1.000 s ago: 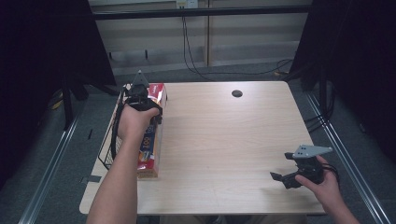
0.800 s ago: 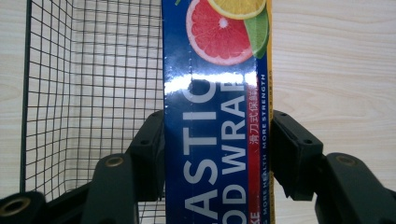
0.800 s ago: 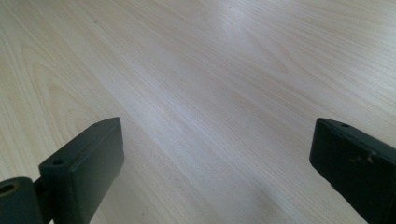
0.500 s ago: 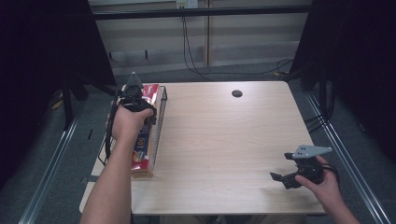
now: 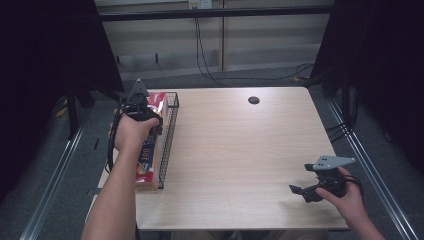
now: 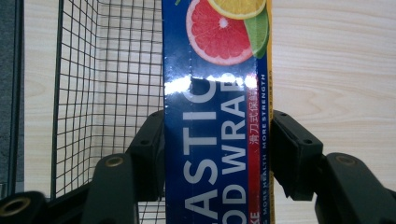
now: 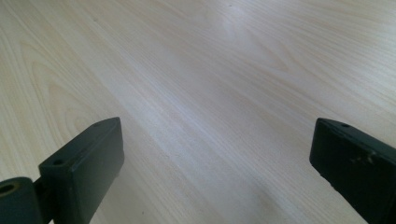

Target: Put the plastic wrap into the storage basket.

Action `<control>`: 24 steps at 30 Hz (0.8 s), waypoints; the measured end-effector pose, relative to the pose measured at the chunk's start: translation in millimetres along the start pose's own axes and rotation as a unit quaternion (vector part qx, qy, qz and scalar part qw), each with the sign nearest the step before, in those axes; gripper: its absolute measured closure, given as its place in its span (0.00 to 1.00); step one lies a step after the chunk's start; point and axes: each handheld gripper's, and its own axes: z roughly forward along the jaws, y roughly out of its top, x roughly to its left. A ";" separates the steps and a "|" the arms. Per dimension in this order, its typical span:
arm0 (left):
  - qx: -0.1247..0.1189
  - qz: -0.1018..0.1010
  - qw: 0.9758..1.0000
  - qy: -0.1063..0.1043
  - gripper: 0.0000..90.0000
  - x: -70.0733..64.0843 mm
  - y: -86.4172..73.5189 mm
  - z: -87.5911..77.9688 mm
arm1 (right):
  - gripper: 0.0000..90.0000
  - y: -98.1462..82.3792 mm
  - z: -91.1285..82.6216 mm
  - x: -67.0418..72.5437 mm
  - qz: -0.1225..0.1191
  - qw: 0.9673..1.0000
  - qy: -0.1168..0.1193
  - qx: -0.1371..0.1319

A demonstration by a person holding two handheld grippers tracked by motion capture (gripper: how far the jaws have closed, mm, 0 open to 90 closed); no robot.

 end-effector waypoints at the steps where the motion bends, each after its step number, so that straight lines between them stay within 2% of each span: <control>1: 0.001 -0.001 1.000 0.001 0.49 0.2 0.0 0.1 | 0.03 0.1 -0.4 -0.1 0.001 1.000 0.000 0.000; 24: -0.004 0.000 1.000 0.002 0.49 8.5 2.0 2.0 | 0.03 0.0 -0.3 -0.1 0.001 1.000 0.000 0.001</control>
